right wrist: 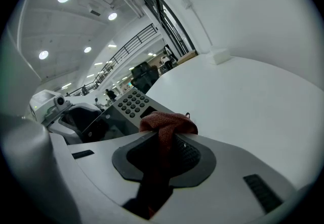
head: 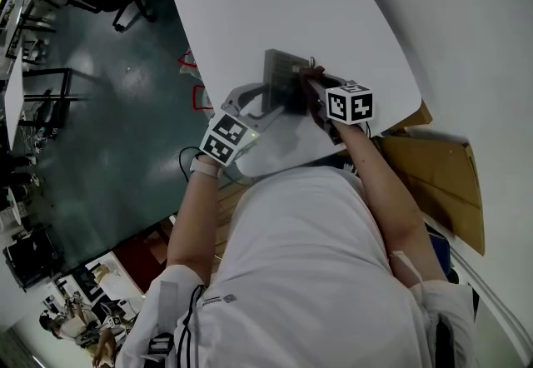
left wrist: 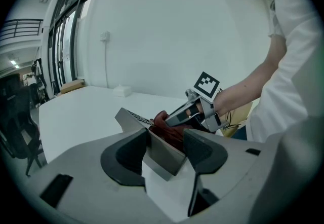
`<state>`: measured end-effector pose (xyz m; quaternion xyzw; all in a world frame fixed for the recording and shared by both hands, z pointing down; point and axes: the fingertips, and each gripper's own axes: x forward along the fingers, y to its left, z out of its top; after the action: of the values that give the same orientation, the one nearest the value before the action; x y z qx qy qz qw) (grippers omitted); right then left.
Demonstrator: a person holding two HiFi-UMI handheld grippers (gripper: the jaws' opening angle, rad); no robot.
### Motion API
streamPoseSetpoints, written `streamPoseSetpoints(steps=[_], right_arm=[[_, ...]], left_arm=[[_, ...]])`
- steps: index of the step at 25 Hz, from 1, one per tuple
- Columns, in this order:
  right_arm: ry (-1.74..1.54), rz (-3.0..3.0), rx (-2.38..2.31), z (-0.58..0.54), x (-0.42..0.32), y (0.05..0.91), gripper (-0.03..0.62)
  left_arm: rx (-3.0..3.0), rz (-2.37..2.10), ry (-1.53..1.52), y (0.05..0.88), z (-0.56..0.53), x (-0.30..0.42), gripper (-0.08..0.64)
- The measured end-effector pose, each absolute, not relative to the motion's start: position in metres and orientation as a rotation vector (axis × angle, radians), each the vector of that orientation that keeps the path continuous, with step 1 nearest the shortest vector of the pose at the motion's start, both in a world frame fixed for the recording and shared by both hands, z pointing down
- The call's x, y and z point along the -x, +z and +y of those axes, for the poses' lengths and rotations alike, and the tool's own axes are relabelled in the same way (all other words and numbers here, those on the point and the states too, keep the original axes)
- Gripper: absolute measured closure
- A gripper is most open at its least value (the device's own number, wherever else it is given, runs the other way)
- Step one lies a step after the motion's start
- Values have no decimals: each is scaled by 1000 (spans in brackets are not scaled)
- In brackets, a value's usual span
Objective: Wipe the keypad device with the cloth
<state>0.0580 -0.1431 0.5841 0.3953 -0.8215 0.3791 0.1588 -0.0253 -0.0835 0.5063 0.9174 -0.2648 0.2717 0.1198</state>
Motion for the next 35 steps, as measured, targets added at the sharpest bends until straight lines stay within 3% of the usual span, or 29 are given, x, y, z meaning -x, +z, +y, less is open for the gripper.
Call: streamPoseSetpoints(steps=[14,26,35], right_arm=[[1110,-2435,-1000,-120,-51,567,511],[1020,-2695,-1024,-174,17,482,511],[916,-2658,-1054,-184,30,488,511]], left_arm=[[-2662,-783,764,507,-61,29,334],[-2656,-792,753,507,-62,31,334],[-2661,-797,738,508,-62,30,336]])
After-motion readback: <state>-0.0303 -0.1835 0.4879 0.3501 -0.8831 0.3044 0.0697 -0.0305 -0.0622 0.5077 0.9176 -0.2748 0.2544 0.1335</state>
